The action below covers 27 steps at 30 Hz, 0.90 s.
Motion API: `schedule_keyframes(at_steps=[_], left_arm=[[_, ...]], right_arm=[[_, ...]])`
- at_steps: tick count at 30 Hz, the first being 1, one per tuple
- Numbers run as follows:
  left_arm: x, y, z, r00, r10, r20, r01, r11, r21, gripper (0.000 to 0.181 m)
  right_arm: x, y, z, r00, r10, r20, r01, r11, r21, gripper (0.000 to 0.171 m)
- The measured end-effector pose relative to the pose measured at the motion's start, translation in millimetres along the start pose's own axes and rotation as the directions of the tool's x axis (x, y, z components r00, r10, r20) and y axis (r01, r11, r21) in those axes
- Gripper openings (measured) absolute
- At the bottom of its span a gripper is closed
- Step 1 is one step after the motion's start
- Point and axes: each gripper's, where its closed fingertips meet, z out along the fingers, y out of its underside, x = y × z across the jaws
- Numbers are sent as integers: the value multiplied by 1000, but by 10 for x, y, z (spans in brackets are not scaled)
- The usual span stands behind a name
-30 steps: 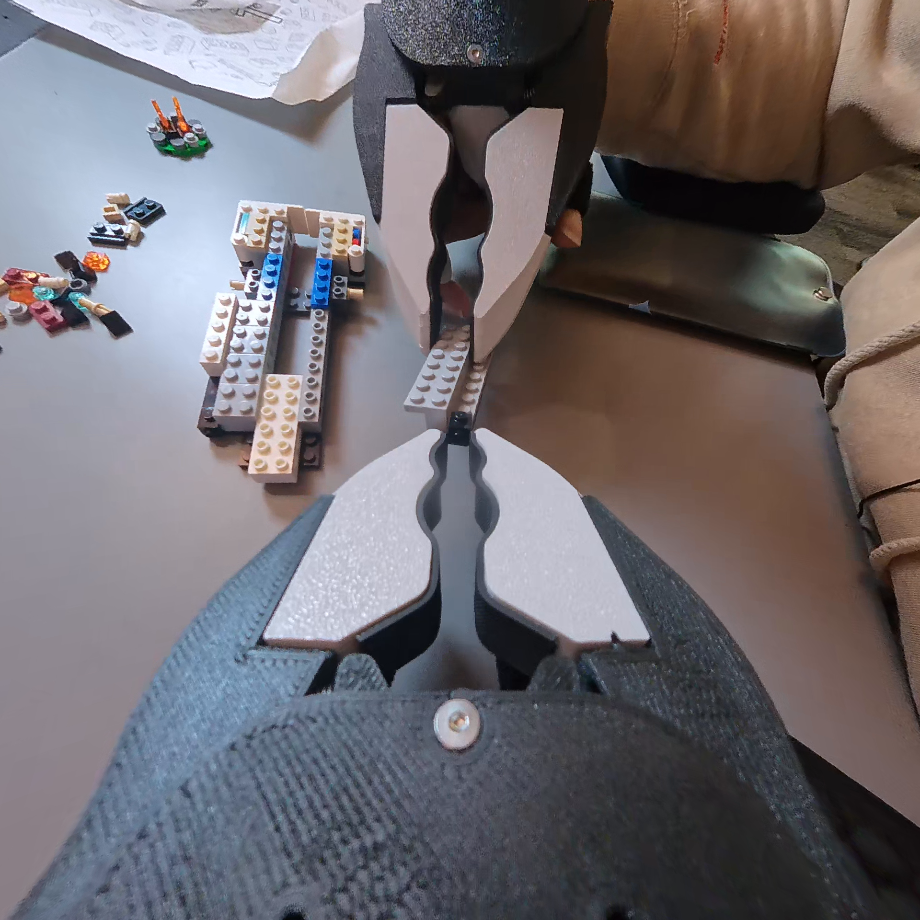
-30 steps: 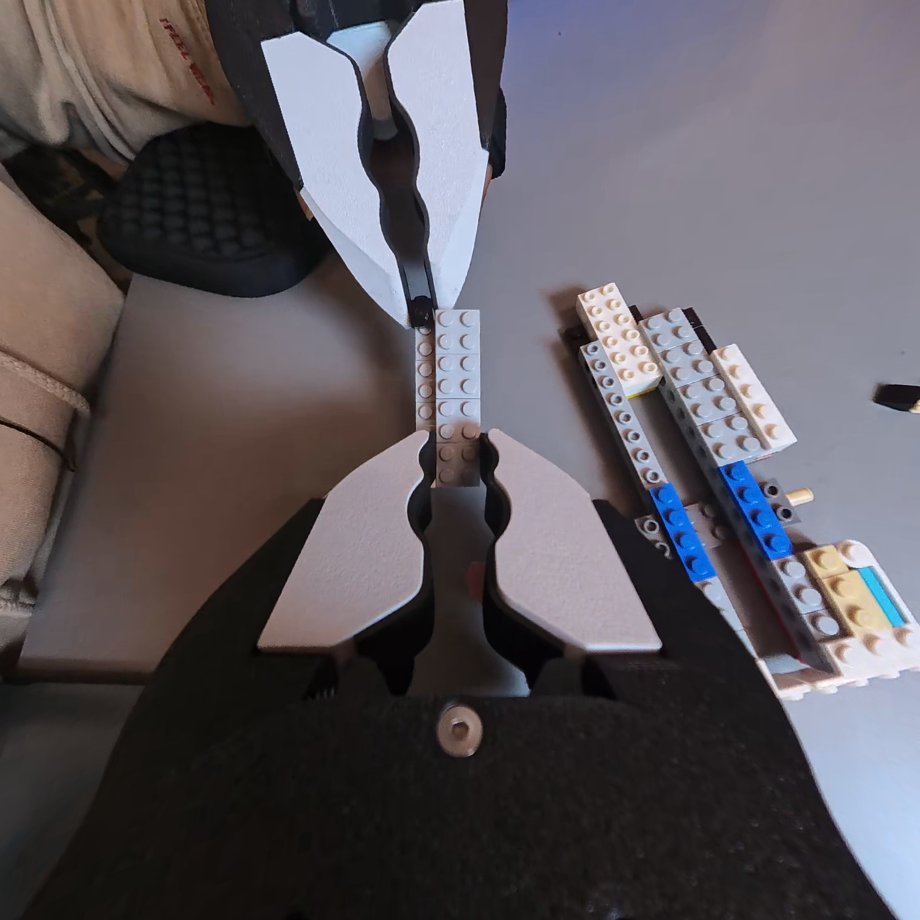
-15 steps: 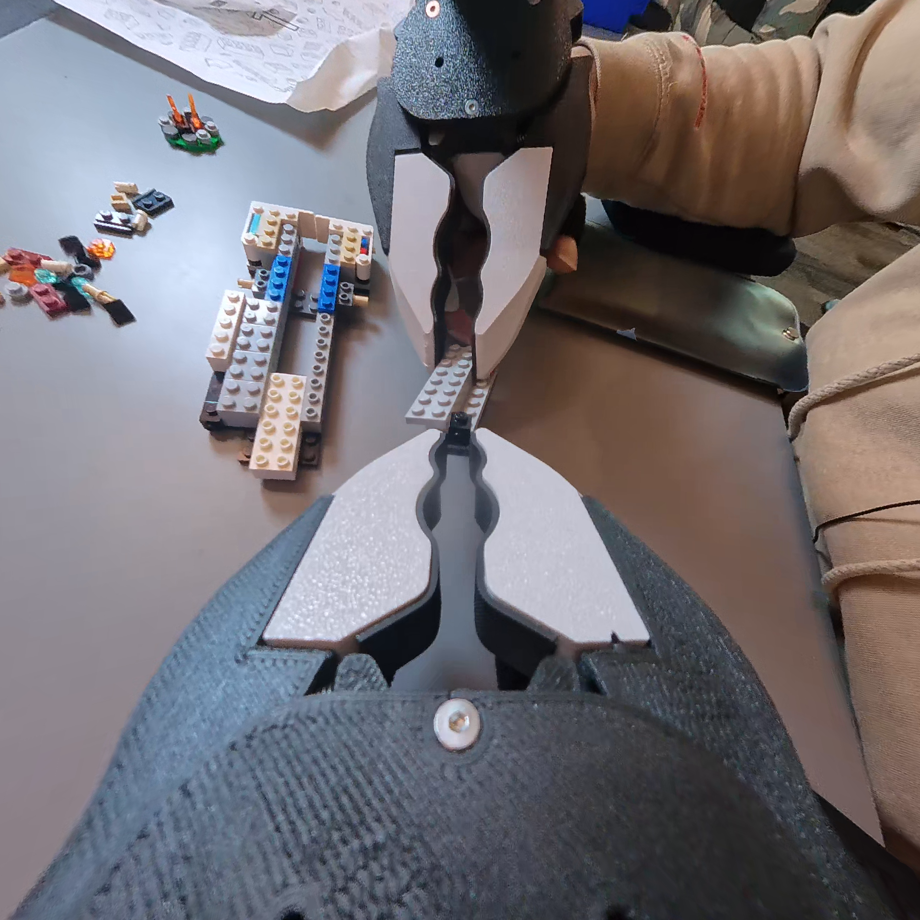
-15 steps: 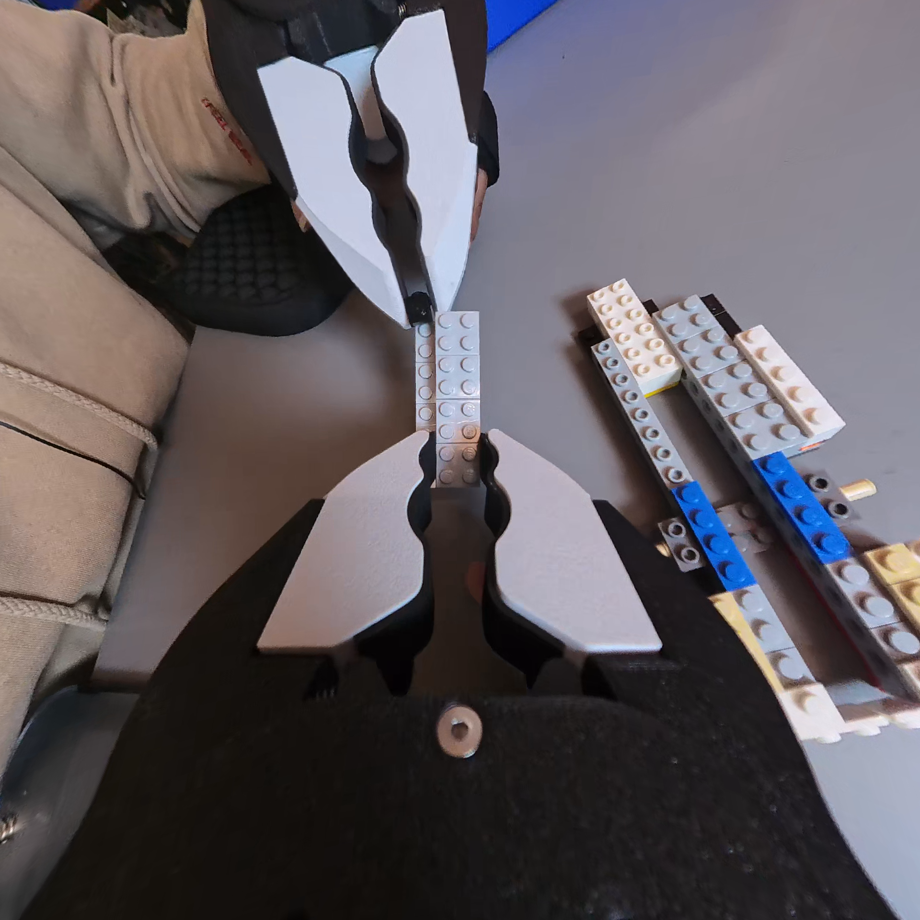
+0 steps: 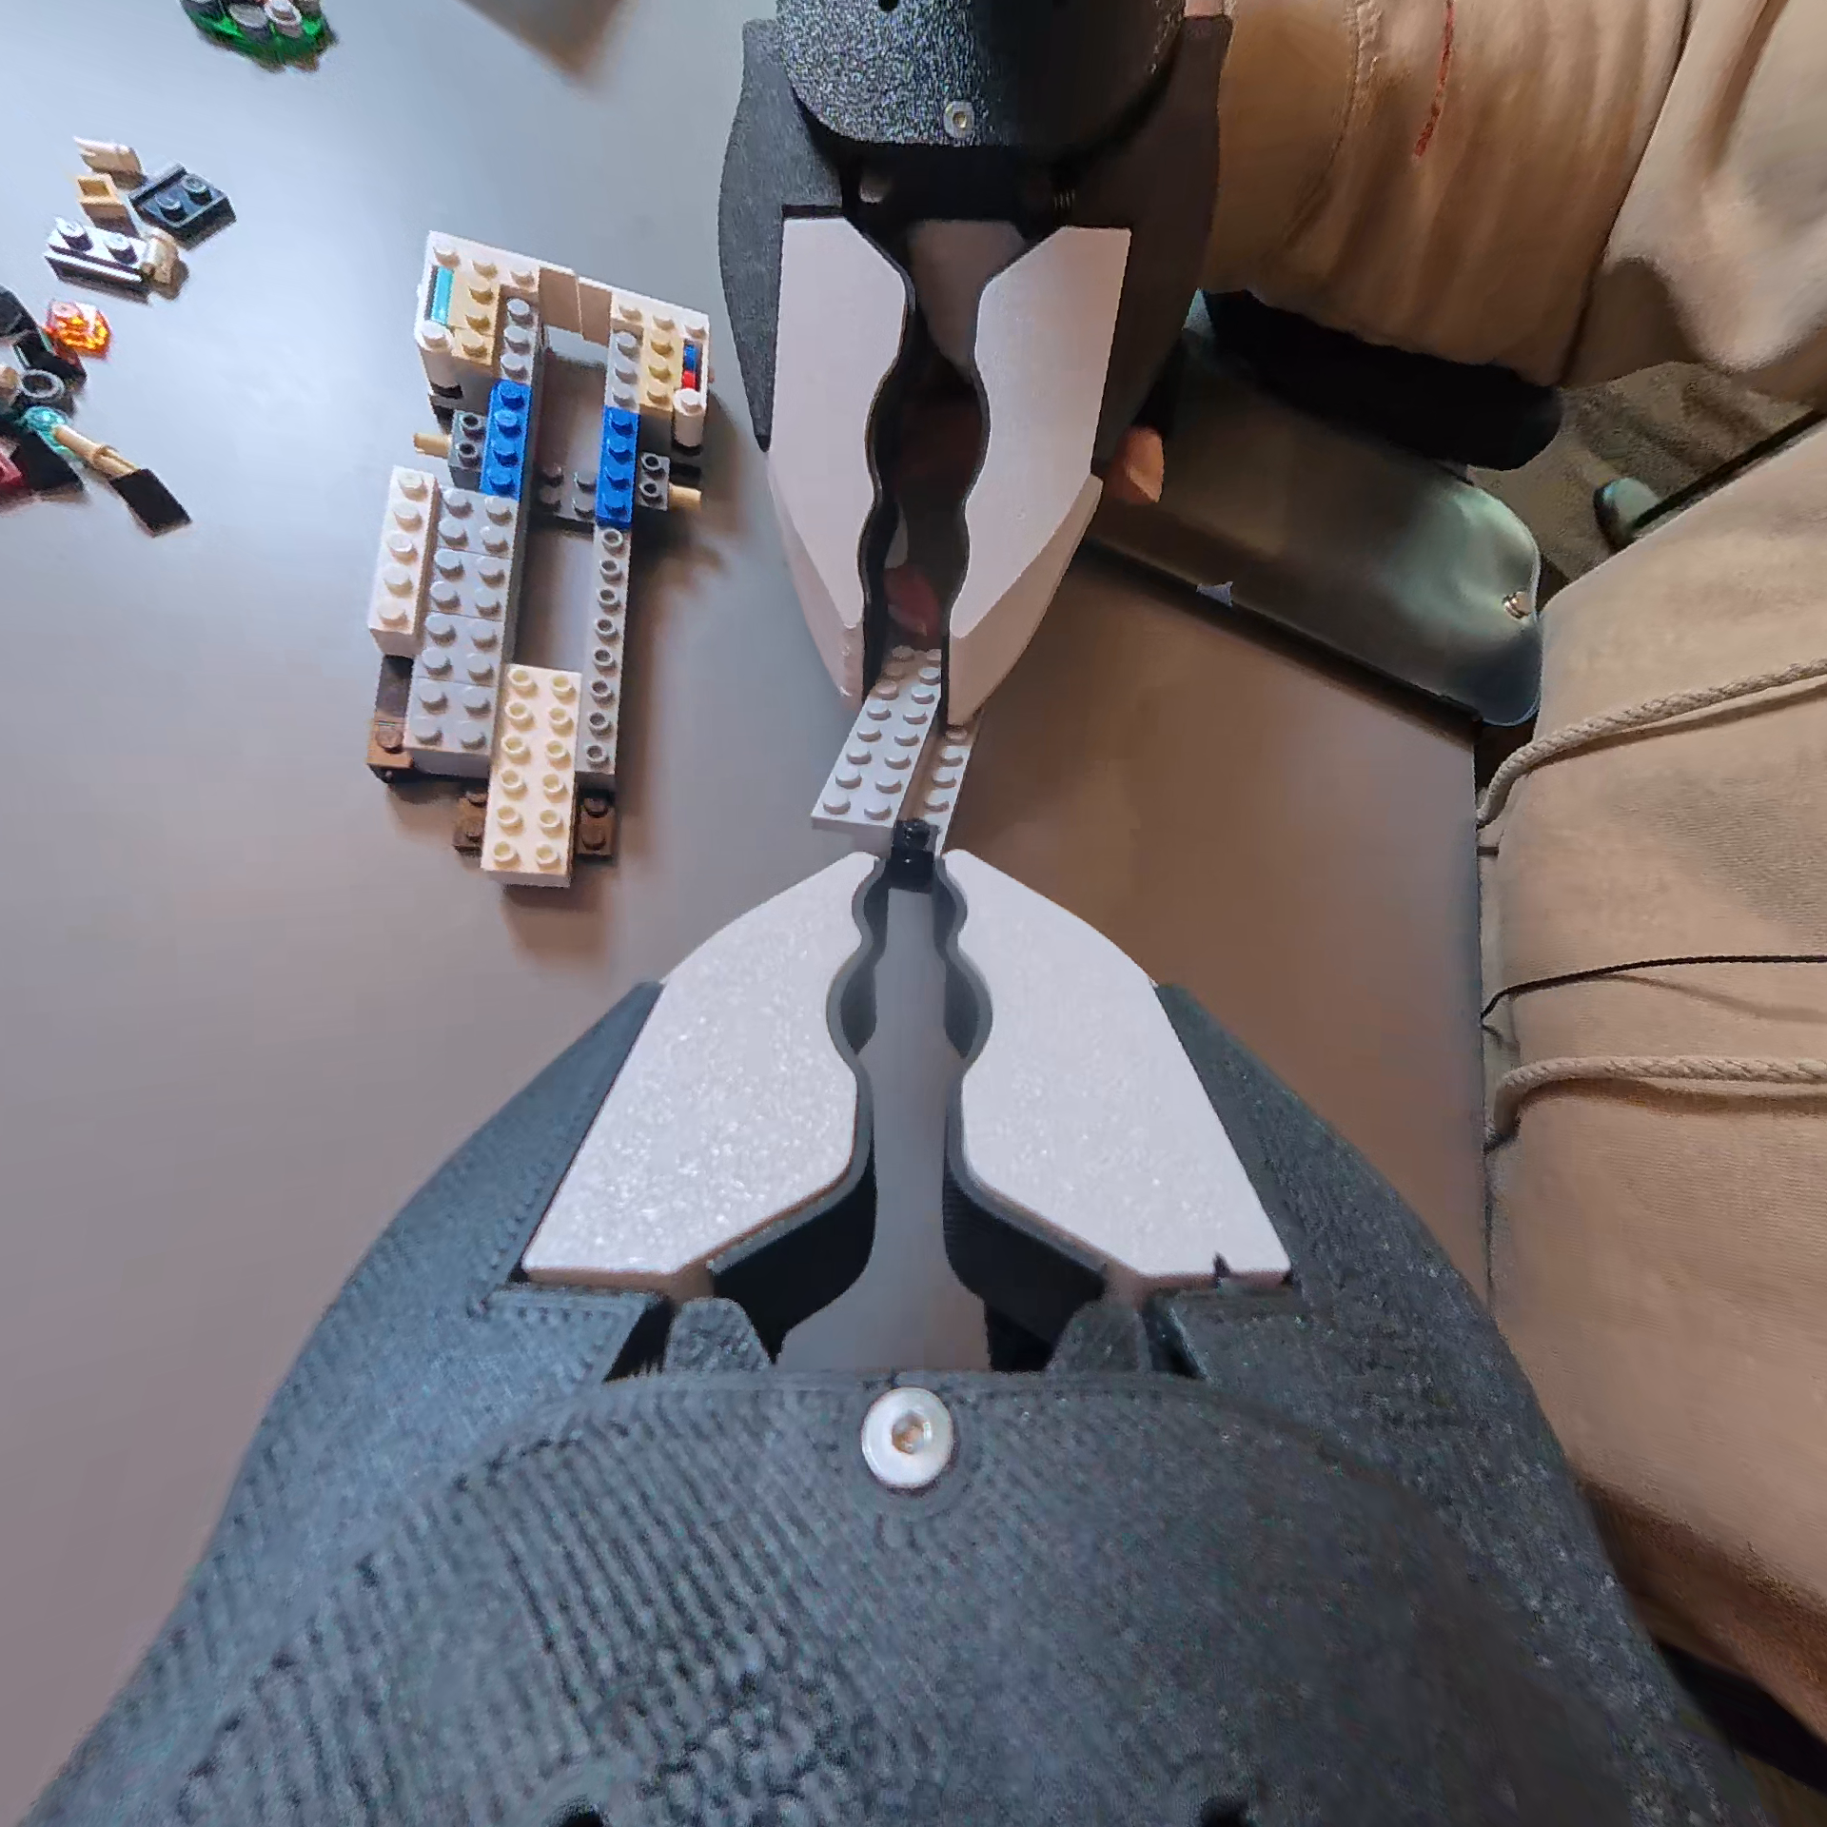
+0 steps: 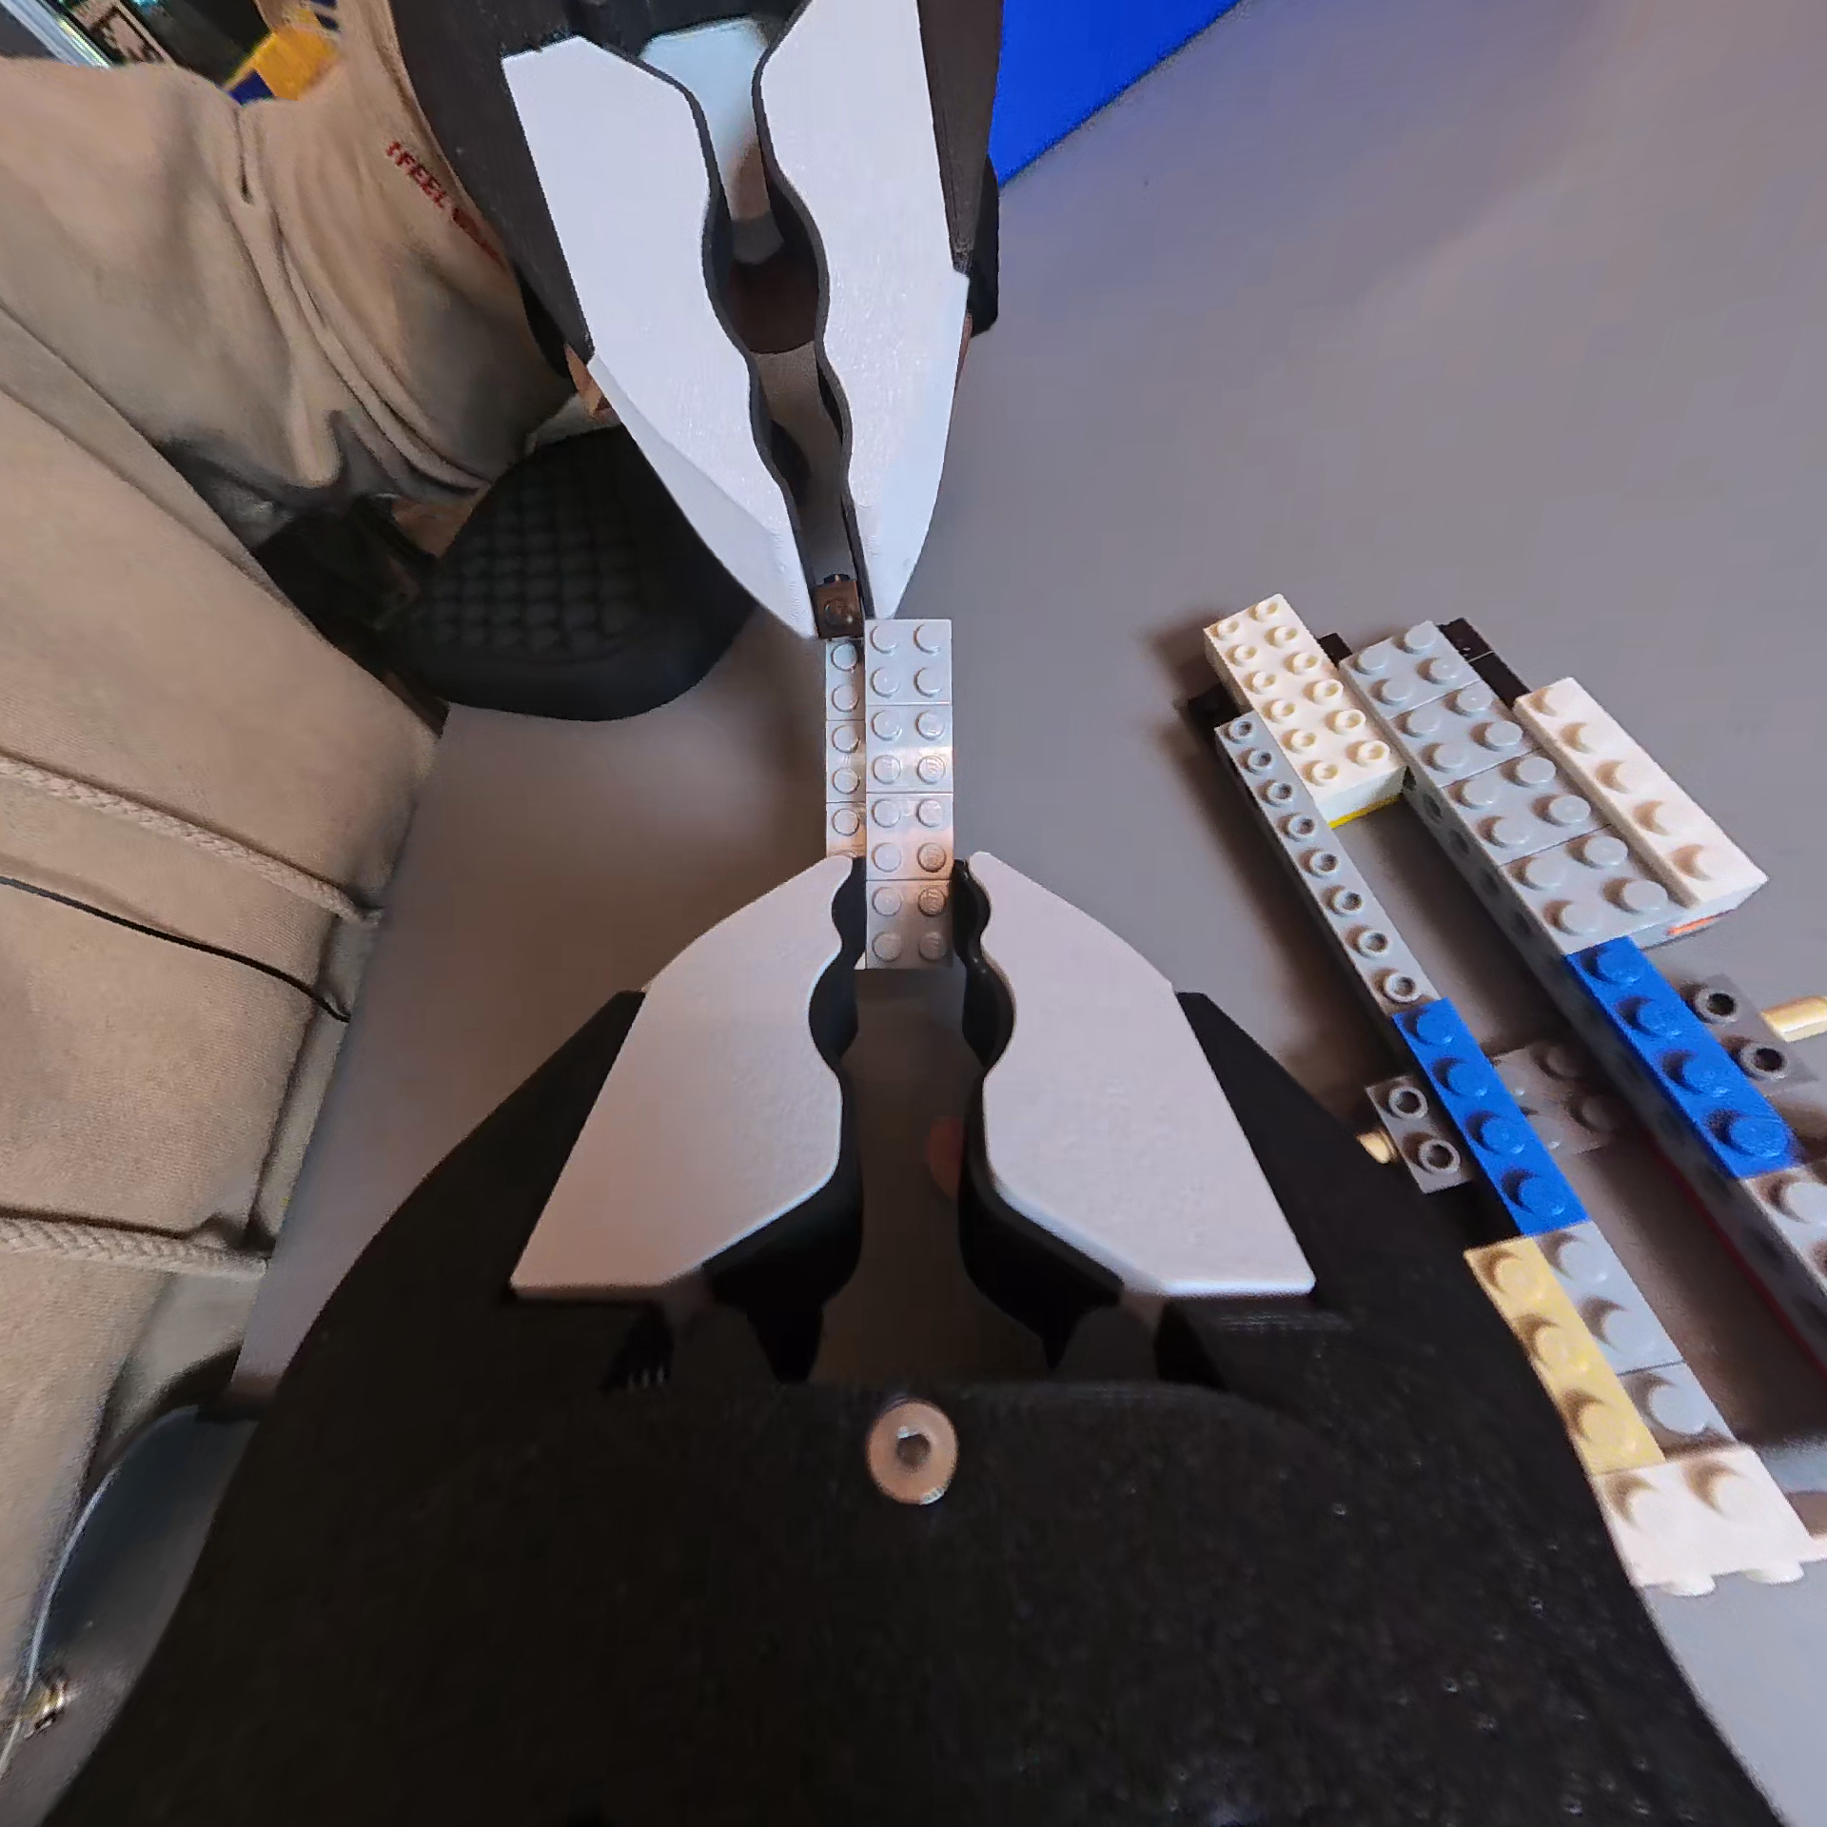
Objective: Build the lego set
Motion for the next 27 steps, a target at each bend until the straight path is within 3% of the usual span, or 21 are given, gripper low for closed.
schedule_keyframes(at_steps=[10,27], left_arm=[[-14,-64,-30,1000,-9,16,11,996,-88,8],[-37,-156,-96,996,-68,50,73,992,-103,13]], right_arm=[[7,-66,-57,1000,18,14,-19,998,55,16],[1,-136,-88,997,57,50,-62,991,121,16]])
